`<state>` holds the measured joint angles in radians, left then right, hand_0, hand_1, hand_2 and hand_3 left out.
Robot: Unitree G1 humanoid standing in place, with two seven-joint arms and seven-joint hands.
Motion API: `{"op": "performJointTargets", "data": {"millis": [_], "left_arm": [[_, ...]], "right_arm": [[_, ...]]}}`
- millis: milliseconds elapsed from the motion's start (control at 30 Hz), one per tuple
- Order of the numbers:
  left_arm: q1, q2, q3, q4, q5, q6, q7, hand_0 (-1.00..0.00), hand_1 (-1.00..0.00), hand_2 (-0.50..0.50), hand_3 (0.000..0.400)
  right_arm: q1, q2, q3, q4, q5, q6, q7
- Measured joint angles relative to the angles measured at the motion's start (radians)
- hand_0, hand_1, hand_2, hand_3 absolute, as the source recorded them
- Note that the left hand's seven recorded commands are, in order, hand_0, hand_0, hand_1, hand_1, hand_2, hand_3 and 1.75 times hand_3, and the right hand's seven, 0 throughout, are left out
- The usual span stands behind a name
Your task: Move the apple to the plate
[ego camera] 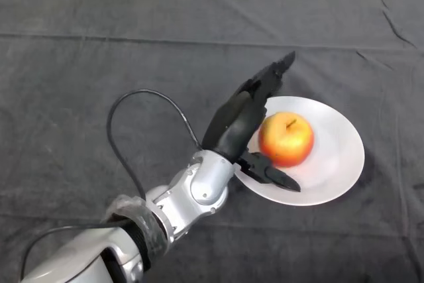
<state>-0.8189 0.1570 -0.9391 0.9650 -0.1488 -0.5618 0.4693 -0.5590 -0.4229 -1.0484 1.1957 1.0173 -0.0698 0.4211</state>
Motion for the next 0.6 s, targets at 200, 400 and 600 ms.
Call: {"op": "performJointTargets", "data": {"millis": [200,400,600], "left_arm": [[0.001,0.09,0.074,-0.011,0.003,-0.095,0.0,0.0,0.0,0.0,0.0],[0.016,0.172,0.148,-0.028,0.024,-0.178,0.001,0.0,0.0,0.0,0.0],[0.059,0.235,0.21,-0.076,0.092,-0.229,0.051,0.0,0.0,0.0,0.0]], "right_arm": [[0.0,0.0,0.0003,0.0,-0.0001,0.0,0.0001],[0.0,0.0,0.0002,0.0,0.0,0.0,0.0001],[0.0,0.0,0.0002,0.0,0.0,0.0,0.0002]]}}
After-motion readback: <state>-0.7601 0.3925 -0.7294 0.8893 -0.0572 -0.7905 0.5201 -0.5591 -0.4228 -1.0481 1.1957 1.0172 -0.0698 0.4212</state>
